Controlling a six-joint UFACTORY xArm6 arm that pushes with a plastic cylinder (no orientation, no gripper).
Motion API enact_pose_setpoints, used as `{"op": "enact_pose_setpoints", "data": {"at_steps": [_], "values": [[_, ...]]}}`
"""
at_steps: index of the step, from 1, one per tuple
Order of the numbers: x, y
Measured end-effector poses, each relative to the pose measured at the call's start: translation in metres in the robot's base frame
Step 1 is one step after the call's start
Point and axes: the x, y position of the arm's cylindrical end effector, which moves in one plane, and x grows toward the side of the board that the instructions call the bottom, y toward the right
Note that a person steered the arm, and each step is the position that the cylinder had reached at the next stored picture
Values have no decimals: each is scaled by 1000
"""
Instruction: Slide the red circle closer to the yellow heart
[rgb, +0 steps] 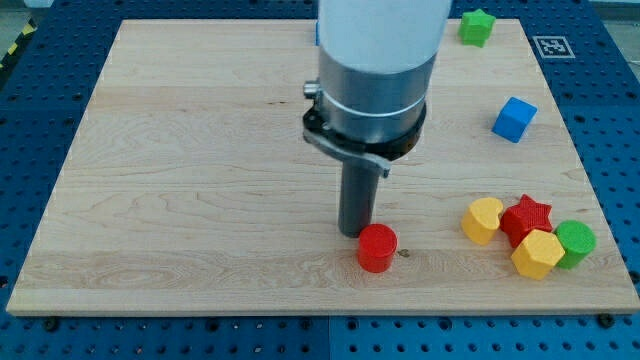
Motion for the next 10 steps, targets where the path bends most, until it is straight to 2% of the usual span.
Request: {"op": "enact_pose_setpoints", "data": {"at_steps": [3, 6, 8, 9, 10], "values": [[69, -21], [70, -12], [63, 41], [61, 49], [61, 13]]}}
